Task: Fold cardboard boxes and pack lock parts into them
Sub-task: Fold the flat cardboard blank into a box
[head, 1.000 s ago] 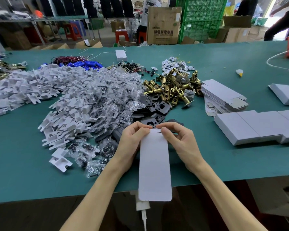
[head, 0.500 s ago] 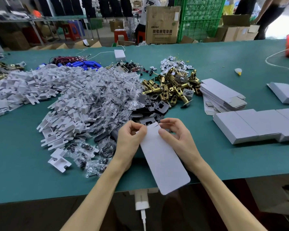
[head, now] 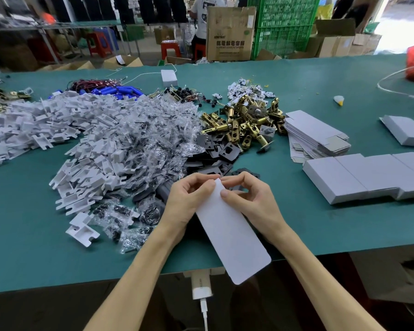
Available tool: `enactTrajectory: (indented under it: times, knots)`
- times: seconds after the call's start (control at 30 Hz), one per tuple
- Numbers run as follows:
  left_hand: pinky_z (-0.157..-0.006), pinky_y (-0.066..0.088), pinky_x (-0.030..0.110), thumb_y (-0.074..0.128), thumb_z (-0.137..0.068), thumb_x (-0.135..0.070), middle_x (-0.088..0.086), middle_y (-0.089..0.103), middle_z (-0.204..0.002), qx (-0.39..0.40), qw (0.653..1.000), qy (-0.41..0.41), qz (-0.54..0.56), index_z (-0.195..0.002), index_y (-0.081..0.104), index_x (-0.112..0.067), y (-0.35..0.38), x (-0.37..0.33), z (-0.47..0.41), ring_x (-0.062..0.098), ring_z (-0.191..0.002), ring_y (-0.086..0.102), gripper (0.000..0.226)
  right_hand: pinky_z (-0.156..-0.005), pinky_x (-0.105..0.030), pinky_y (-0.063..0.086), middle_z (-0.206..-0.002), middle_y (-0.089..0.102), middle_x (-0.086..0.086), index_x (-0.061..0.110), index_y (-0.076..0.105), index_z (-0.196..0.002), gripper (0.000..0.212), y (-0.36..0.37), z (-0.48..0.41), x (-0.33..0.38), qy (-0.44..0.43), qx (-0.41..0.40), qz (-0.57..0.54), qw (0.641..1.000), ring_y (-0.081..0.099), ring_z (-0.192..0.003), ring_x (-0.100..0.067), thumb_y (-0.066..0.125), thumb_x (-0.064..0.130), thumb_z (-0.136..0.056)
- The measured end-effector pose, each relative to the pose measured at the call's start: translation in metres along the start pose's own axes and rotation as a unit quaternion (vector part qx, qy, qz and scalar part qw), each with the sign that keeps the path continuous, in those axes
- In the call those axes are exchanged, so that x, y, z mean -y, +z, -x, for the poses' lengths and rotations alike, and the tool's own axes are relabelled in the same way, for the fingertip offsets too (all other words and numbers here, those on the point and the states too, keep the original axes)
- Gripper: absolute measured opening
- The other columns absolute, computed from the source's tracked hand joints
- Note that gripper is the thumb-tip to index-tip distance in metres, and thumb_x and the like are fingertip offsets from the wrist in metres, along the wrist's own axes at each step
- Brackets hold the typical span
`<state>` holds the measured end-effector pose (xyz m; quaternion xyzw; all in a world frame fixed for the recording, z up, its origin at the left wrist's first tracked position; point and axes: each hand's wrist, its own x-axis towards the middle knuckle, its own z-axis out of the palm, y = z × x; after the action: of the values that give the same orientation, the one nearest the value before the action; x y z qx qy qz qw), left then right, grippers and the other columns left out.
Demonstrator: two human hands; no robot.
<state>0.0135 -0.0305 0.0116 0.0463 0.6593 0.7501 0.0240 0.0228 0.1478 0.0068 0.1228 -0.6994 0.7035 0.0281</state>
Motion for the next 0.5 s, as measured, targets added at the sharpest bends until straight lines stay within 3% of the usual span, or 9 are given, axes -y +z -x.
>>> enactTrajectory:
  times: [0.37,0.5]
  knots:
    - [-0.075,0.052,0.036,0.071,-0.084,-0.027,0.006,0.076,-0.092,-0.014,1.0,-0.017,0.015,-0.098,0.079,-0.015,0.0037,-0.0012,-0.0002,0.02,-0.083,0.064,0.02,-0.067,-0.054,0.058,-0.109,0.074,-0.004,0.011,0.07,-0.104,0.018,0.0016,0.0012,0.0014,-0.008,-0.016,0.009,1.0,0.074,-0.081,-0.023,0.074,0.018,-0.088]
    - [-0.074,0.052,0.034,0.07,-0.084,-0.027,0.004,0.076,-0.091,-0.008,1.0,-0.016,0.015,-0.099,0.078,-0.012,0.0029,-0.0004,0.0004,0.019,-0.082,0.063,0.023,-0.067,-0.054,0.058,-0.108,0.074,-0.004,0.011,0.071,-0.104,0.017,0.0012,0.0013,0.0011,-0.004,-0.022,0.006,1.0,0.075,-0.082,-0.025,0.074,0.017,-0.088]
